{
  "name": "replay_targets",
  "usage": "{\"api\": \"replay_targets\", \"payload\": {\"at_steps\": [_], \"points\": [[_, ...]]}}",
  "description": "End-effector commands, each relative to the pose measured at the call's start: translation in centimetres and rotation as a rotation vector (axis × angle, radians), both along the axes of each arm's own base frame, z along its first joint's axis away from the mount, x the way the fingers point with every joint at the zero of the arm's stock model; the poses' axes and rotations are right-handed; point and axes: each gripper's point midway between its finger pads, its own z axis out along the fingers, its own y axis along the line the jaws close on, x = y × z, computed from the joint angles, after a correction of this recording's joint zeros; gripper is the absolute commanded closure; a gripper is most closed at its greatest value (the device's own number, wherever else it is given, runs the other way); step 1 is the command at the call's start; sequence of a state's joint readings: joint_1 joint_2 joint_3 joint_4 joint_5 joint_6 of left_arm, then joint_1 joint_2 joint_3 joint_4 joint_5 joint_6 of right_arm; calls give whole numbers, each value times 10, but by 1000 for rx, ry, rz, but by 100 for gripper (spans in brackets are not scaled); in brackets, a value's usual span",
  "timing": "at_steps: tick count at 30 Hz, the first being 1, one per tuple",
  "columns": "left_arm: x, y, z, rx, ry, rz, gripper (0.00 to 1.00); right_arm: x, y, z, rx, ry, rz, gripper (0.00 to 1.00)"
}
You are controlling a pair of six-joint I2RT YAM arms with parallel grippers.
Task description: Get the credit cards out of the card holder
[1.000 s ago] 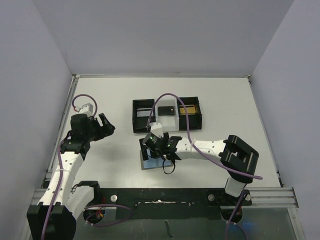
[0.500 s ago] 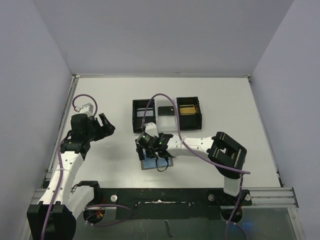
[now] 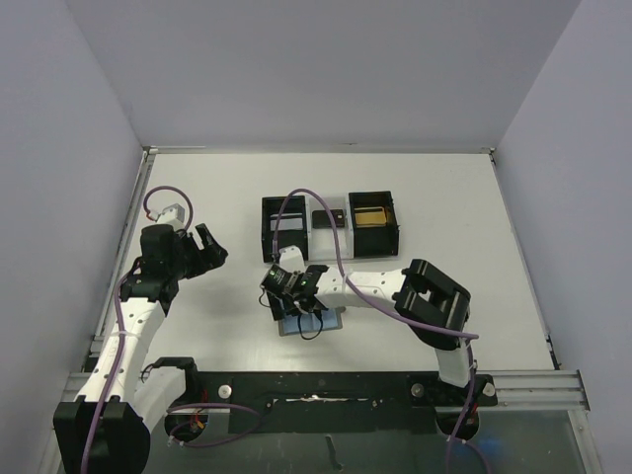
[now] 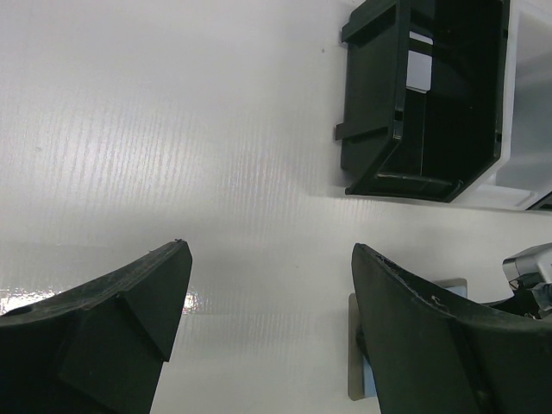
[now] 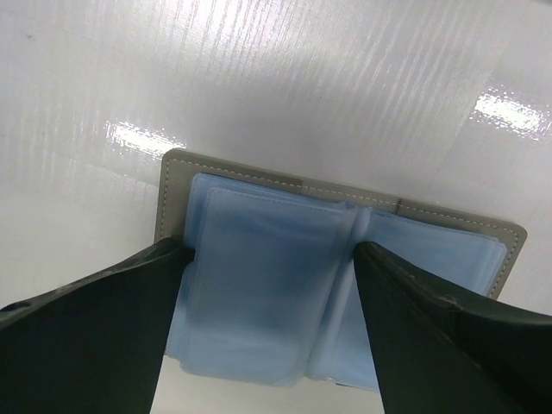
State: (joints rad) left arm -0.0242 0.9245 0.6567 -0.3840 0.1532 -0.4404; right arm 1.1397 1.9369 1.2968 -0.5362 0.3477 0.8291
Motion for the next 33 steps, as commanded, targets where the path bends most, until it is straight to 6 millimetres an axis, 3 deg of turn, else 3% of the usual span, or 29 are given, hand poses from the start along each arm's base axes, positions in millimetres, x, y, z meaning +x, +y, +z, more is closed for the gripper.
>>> {"api": "replay_targets", "payload": {"at_steps": [1, 8, 18, 27, 33], "points": [[10, 1, 16, 0, -62, 2, 25, -5, -5, -14, -49, 21, -18, 24], [10, 1, 15, 0, -59, 2, 25, -3, -7, -11, -40, 13, -27, 45], [11, 0, 13, -4, -52, -4, 25, -1, 5, 5, 110, 14, 4, 65], [10, 0, 12, -4, -48, -5, 25, 7, 13, 46, 194, -26, 16, 42], [10, -1, 12, -6, -46, -7, 25, 12, 4, 76, 223, -84, -11, 32]]}}
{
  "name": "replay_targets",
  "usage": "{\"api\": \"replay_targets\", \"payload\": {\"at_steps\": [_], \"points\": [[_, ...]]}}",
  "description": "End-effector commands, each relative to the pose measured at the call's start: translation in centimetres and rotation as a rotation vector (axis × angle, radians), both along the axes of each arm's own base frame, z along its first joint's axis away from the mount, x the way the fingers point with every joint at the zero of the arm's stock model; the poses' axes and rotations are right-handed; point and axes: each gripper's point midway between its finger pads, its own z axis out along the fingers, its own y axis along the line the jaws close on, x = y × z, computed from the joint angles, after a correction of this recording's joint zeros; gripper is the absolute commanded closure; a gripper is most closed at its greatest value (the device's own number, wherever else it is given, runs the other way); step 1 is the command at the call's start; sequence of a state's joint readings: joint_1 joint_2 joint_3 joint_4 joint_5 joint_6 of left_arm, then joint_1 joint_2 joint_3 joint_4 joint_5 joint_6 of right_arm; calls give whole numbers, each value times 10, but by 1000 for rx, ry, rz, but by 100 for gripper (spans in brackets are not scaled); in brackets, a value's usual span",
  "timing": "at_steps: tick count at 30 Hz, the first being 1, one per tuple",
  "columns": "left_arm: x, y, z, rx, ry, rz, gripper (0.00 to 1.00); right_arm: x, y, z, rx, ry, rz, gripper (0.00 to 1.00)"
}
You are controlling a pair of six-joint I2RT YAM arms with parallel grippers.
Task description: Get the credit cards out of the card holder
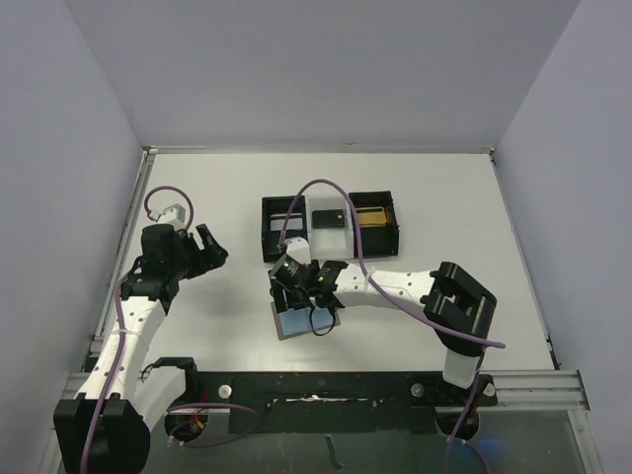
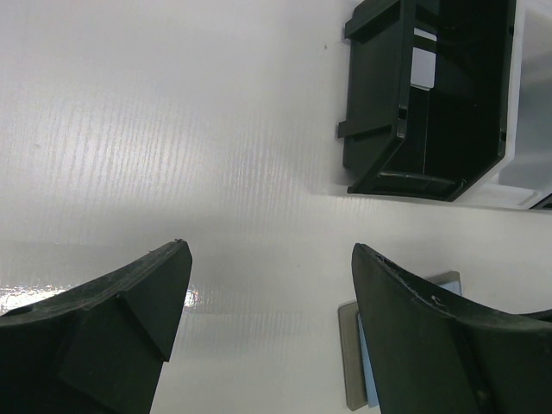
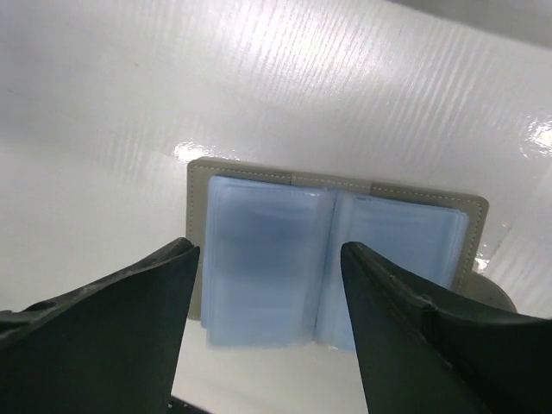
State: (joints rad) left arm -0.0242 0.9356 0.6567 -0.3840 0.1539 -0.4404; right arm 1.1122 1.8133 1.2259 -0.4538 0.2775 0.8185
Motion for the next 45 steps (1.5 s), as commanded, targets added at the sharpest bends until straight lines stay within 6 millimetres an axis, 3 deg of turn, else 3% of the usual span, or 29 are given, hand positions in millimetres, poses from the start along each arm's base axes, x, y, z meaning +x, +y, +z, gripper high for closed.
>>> {"api": "replay_targets", "payload": {"at_steps": [1, 4, 10, 19, 29, 31, 35, 38, 41, 45], "points": [[10, -1, 14, -6, -56, -7, 25, 11, -5, 47, 75, -84, -40, 30], [10, -1, 15, -7, -58, -10, 25, 13, -20, 46, 46, -93, -93, 25], [10, -2, 14, -9, -56, -12, 25, 8, -46, 16, -38, -34, -161, 24], [10, -2, 14, -9, -55, -13, 25, 3, -56, -18, -153, 12, -163, 23], [10, -2, 13, -8, -52, -15, 25, -3, -57, -41, -194, 59, -146, 21], [10, -2, 12, -10, -47, -16, 25, -3, -55, -41, -187, 61, -136, 25], [11, -2, 12, -9, -48, -13, 25, -2, -50, -34, -160, 48, -124, 46], [11, -2, 11, -10, -44, -16, 25, 1, -49, -27, -145, 33, -128, 56], [11, -2, 10, -10, -41, -15, 25, 3, -47, -20, -133, 18, -128, 53], [11, -3, 9, -12, -37, -19, 25, 9, -39, 8, -82, -28, -110, 34]]}}
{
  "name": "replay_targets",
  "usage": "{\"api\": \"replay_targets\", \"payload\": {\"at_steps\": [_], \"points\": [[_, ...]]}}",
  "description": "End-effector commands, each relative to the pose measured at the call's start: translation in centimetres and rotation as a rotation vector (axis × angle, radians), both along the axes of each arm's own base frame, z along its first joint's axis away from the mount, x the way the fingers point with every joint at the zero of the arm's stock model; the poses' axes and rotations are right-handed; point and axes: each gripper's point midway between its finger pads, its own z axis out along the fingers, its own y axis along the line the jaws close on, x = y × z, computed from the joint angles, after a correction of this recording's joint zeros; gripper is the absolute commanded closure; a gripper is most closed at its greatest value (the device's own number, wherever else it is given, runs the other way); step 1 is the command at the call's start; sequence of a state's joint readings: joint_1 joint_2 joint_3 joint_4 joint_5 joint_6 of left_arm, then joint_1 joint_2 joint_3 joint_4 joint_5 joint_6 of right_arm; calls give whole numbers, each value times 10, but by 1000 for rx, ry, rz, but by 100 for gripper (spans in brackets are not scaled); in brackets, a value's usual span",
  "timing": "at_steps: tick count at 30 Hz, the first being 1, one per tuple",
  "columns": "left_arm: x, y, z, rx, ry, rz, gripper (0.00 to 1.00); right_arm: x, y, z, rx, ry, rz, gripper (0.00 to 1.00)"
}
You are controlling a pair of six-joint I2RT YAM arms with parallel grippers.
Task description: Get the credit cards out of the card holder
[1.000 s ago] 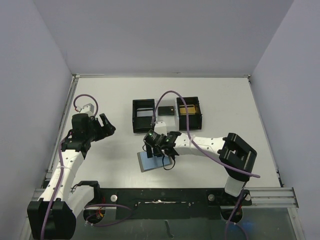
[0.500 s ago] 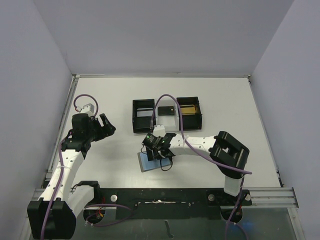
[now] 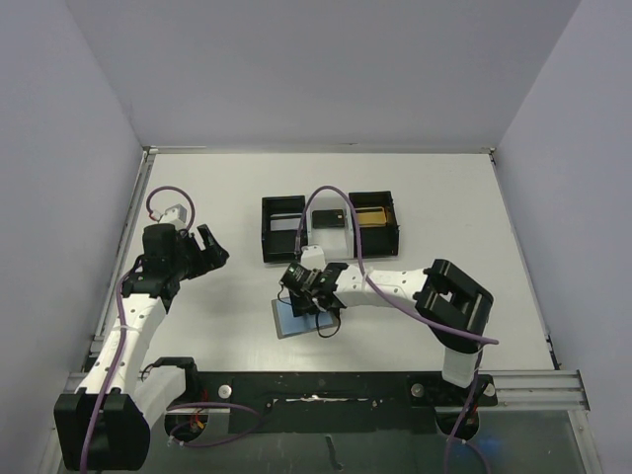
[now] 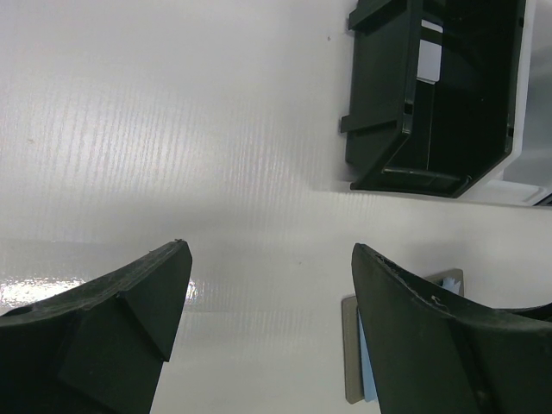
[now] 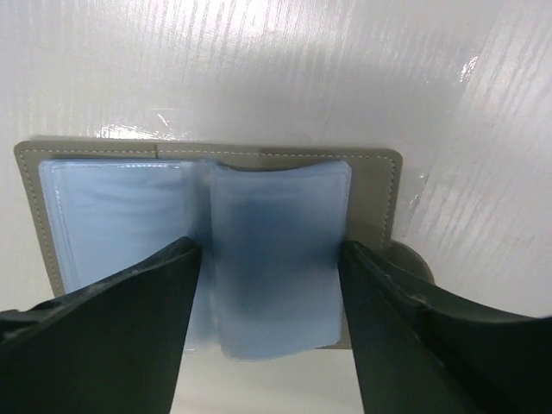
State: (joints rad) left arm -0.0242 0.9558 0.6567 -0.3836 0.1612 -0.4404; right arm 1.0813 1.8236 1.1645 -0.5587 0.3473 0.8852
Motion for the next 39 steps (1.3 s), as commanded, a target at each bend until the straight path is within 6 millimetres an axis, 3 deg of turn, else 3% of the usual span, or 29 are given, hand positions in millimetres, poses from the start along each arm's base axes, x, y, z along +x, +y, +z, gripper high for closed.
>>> {"api": "replay_targets", "payload": {"at_steps": [1, 5, 8, 15, 18, 23, 27, 33, 35, 39], "points": [[11, -2, 14, -10, -55, -14, 25, 13, 13, 49, 84, -93, 15, 30], [11, -4, 15, -14, -59, -25, 25, 31, 7, 105, 139, -231, 5, 15], [12, -5, 18, -17, -70, -29, 25, 48, -18, 141, 157, -333, -38, 9], [18, -1, 39, -14, -146, 6, 25, 100, -137, 176, 173, -487, -269, 3], [18, 10, 47, 6, -190, 69, 25, 110, -200, 176, 181, -534, -395, 0], [16, 35, 72, 70, -202, 205, 24, 108, -275, 199, 225, -656, -521, 2], [15, 49, 105, 114, -218, 271, 24, 102, -284, 252, 198, -792, -394, 2], [13, 67, 182, 163, -347, 346, 24, 83, -288, 355, 174, -999, -280, 3], [10, 72, 214, 172, -409, 371, 24, 76, -288, 376, 178, -1033, -264, 2], [4, 76, 243, 180, -469, 389, 24, 71, -288, 389, 187, -1049, -254, 2]]}}
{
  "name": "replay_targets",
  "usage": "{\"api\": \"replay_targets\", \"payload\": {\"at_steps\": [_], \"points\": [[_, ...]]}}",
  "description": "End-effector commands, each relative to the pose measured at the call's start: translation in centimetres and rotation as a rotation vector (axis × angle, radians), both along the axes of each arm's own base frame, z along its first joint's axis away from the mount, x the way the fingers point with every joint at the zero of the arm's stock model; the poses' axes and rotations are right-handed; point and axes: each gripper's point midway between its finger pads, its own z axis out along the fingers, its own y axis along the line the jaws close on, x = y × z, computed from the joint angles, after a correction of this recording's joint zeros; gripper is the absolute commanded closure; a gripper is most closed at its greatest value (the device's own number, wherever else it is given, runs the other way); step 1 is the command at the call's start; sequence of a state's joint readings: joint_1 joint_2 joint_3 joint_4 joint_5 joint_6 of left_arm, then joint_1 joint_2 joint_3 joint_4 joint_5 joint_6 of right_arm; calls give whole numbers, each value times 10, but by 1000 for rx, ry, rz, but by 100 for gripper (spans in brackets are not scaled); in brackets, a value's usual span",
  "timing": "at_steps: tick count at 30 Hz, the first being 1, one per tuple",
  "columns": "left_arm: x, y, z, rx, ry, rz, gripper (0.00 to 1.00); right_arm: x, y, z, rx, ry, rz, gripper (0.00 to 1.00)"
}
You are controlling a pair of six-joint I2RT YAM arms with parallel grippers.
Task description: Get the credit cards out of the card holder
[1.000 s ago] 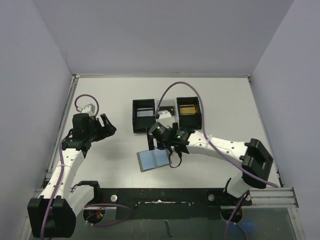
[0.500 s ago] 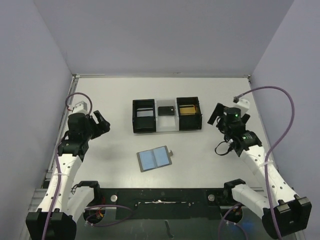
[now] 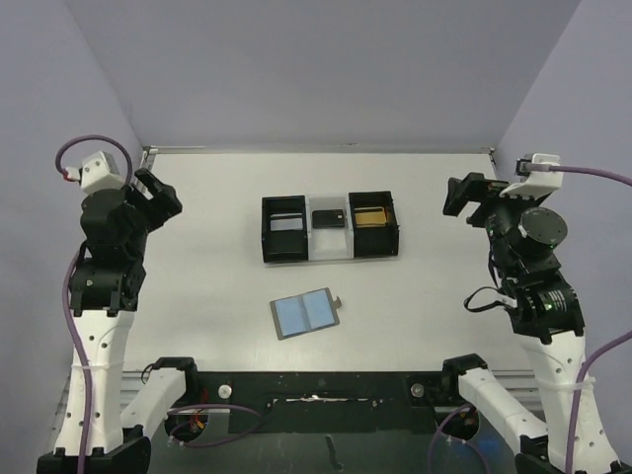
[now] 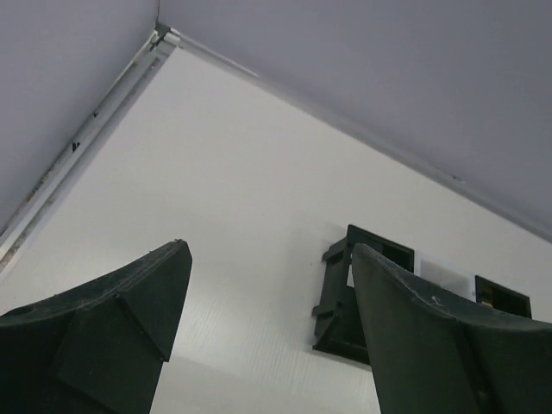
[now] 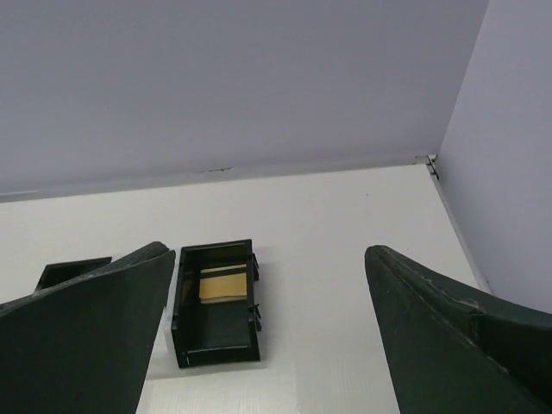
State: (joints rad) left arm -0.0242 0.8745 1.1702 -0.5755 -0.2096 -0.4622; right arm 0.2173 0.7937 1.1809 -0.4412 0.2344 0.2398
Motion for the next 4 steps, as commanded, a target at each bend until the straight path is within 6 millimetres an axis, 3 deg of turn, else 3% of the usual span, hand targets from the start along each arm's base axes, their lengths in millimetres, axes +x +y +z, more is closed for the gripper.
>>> {"api": "replay_targets", "payload": {"at_steps": [1, 4], "points": [[-10, 13, 36, 36, -71, 60, 24, -8, 2, 13, -46, -27, 33, 2], [-14, 18, 34, 45, -79, 83, 24, -6, 0, -2, -39, 3, 17, 2]]}}
